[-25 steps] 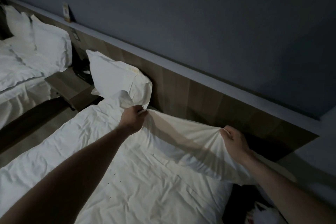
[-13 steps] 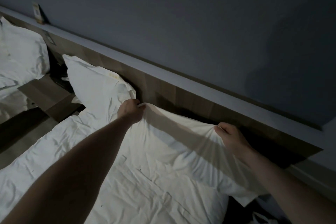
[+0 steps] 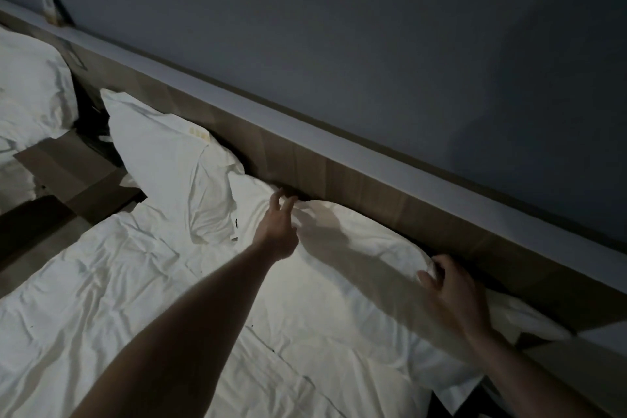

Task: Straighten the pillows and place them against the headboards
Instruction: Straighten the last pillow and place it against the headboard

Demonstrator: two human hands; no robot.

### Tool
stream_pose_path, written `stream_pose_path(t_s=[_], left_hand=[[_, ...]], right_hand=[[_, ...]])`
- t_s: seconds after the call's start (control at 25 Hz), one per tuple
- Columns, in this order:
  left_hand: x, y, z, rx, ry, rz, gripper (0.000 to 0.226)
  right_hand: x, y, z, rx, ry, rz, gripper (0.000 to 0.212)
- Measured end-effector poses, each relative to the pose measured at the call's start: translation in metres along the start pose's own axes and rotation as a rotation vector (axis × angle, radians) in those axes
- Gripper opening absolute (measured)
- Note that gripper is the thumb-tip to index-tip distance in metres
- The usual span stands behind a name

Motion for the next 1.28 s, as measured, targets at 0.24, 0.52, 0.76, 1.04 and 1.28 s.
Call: stream_pose_path(t_s=[0.24,0.52,0.76,1.04,1.28], left_hand=[[0.014,0.002,0.017,0.140,0.141,0.071,0.025],[0.056,0.020,0.046,0.136,0.205,0.049,0.025],[0.015,0.026,0.039,0.055,-0.108,0.168,0.060],[-0.045,0.036,-0.007,-0.143,-0.348,0.194,0.082],[-0.045,0.043,0.010,-0.073,-0.250,0.139,0.085]], right_hand=[[0.024,0.024,-0.008,-0.017,-0.100,-0.122,0.020],[0.072,-0.002,0.005,0.097,0.197,-0.029,0.014],[0.053,0.032,-0.009,-0.013,0.027,-0.258,0.035],[0.043,0.042,-0.019,-0.118,0.005,-0.218,0.056],[0.013,0.026,-0.026,0.015,-0.084,-0.186,0.063]])
Point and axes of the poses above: each hand's wrist, its own z-axis towards the middle knuckle, its own x-axis out of the back of the hand, y = z × x, the point moved 6 cm from there along z, towards the middle knuckle, and after that the axes turned 8 degrees about z, right-handed, at the moved point
